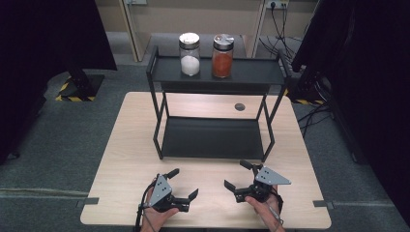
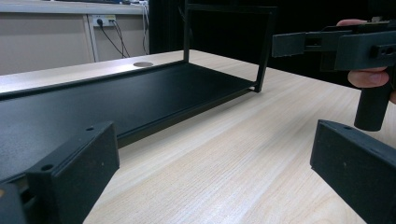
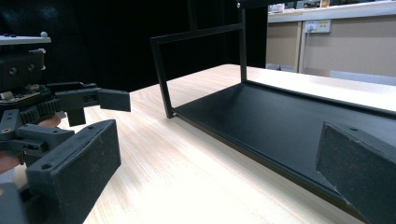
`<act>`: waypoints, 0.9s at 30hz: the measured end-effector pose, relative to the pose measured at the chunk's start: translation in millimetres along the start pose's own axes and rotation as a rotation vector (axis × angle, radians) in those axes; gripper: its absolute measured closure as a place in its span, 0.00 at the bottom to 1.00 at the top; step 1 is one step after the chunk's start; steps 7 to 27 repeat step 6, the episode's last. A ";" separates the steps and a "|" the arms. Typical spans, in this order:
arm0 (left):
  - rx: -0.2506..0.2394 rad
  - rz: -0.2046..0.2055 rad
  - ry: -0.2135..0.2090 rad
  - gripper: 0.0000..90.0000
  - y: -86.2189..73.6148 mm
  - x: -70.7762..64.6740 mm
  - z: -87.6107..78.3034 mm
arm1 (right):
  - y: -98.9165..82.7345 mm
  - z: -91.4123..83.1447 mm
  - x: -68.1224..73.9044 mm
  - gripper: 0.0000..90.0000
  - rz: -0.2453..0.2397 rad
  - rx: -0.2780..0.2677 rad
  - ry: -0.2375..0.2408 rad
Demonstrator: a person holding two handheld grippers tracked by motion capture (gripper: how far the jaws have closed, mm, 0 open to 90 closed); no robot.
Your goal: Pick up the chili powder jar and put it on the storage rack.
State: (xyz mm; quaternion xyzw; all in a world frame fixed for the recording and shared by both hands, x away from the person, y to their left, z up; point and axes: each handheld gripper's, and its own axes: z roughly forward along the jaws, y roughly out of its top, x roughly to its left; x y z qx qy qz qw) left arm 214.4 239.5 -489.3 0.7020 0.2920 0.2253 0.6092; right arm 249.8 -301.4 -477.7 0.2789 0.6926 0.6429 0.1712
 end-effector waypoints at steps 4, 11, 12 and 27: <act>0.000 0.000 0.000 0.01 0.0 -0.2 -0.1 | -0.1 -0.7 0.1 0.00 -0.001 -0.004 -0.003; 0.000 0.001 0.001 0.01 0.0 0.0 0.0 | -0.1 -0.7 0.1 0.00 -0.001 -0.005 -0.003; 0.000 0.001 0.001 0.01 0.0 0.0 0.0 | -0.1 -0.7 0.1 0.00 -0.001 -0.005 -0.003; 0.000 0.001 0.001 0.01 0.0 0.0 0.0 | -0.1 -0.7 0.1 0.00 -0.001 -0.005 -0.003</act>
